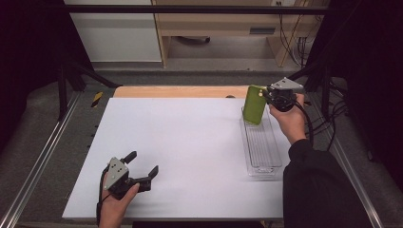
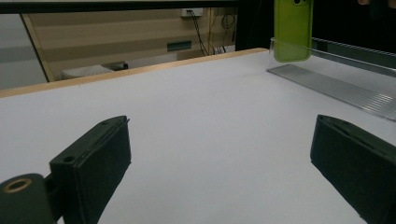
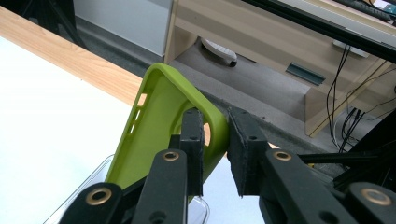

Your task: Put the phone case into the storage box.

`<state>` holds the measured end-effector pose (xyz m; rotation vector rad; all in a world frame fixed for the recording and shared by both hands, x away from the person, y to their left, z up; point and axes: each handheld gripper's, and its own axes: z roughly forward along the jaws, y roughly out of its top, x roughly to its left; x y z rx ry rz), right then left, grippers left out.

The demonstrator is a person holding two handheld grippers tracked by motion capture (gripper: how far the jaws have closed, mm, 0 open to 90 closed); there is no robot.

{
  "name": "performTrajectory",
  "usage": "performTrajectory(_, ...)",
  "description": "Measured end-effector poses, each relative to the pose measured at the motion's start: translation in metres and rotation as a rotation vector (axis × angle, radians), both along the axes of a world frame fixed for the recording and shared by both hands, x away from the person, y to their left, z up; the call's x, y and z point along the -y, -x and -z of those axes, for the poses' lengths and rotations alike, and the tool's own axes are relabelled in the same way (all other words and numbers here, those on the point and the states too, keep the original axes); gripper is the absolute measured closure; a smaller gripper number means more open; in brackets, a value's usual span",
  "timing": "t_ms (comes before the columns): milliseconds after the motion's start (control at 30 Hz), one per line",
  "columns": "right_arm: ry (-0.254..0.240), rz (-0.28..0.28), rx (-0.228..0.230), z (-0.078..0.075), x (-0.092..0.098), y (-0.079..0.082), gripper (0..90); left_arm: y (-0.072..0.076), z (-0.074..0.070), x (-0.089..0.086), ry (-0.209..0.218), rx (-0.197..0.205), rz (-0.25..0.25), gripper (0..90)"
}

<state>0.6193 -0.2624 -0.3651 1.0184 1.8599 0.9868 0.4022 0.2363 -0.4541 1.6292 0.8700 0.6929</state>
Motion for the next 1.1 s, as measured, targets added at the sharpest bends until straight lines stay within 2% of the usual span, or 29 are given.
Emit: performTrajectory(1100, 0.030, -0.006, -0.010, 0.0066, -0.0063, -0.0029, 76.6, -0.0001, 0.0000, 0.0002, -0.001, -0.001, 0.001, 4.7)
